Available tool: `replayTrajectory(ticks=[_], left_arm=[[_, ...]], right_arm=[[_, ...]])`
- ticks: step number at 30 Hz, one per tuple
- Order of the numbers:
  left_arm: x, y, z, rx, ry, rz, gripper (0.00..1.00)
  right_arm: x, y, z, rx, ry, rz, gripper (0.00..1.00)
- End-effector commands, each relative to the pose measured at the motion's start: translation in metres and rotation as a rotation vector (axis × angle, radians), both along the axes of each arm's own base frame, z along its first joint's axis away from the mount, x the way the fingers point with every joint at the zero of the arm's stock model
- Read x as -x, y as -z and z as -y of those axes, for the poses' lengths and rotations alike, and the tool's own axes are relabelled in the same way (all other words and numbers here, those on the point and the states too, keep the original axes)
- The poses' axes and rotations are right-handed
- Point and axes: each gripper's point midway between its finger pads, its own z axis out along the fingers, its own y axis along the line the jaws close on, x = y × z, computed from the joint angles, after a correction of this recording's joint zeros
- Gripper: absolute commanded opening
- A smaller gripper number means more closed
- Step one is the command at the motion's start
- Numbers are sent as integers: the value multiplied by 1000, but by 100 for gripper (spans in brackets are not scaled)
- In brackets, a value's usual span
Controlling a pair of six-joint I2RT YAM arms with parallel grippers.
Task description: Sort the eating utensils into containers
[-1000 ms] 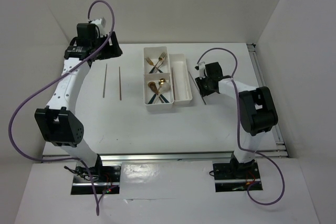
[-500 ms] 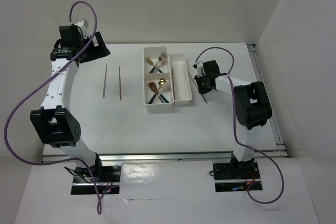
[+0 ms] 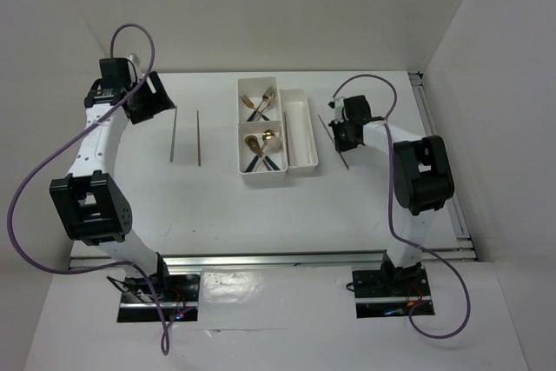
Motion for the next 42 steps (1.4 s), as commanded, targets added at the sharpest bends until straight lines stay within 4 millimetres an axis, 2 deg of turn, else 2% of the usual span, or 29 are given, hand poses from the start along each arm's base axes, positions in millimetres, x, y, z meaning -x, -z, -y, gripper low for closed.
replayTrajectory(ticks=[1,4,5,6,8,10,14,18,20,22,23,24,27,30,31,32,33,34,35,37,38,39,40,42], left_arm=[[3,8,-11,83,-138,-16,83],[3,10,-20,76,-170,-6,87],[6,12,-20,65,-159,-16,96],[5,12,-21,56,-150,-25,100],[1,12,-24,33,-139,-41,100],[3,16,-28,19,-156,-63,100],[4,20,-29,27,-178,-74,100],[10,23,-34,55,-207,-97,100],[13,29,-33,70,-193,-113,100],[10,25,-24,93,-132,-91,100],[10,25,-23,94,-113,-89,100],[9,29,-20,109,-101,-99,100],[10,34,-18,110,-85,-115,100],[9,31,-19,101,-78,-105,100],[9,31,-19,101,-78,-105,100],[8,34,-16,107,-52,-110,100],[8,34,-16,107,-52,-110,100],[10,42,-16,105,-46,-130,100],[10,42,-11,104,-34,-131,100],[9,52,-5,72,-25,-150,99],[11,57,0,62,-1,-159,96],[9,68,9,58,29,-186,94],[9,73,15,51,67,-194,91],[6,86,27,37,104,-219,83]], right_arm=[[-39,-89,6,-64,78,186,0],[-49,-138,9,-144,127,293,0],[-51,-154,6,-171,129,334,0],[-52,-182,1,-214,118,403,0],[-47,-204,-21,-319,88,409,0],[-41,-214,-45,-382,64,389,0],[-34,-209,-87,-534,99,263,0],[-30,-180,-110,-596,146,135,0],[-32,-162,-114,-616,182,75,0],[-32,-141,-115,-608,211,19,0],[-34,-138,-114,-598,221,13,0],[-35,-128,-115,-596,233,-8,0],[-38,-116,-116,-587,240,-29,0],[-44,-102,-119,-584,239,-51,0],[-46,-104,-124,-601,206,-49,0],[-50,-100,-126,-599,207,-53,11],[-49,-100,-128,-608,197,-60,11],[-51,-104,-128,-606,186,-47,24],[-51,-99,-128,-602,189,-56,29],[-54,-103,-128,-600,178,-42,41],[-54,-103,-128,-600,178,-42,44],[-56,-111,-127,-596,169,-15,47],[-56,-111,-127,-590,162,-11,48],[-56,-124,-126,-593,147,17,49]])
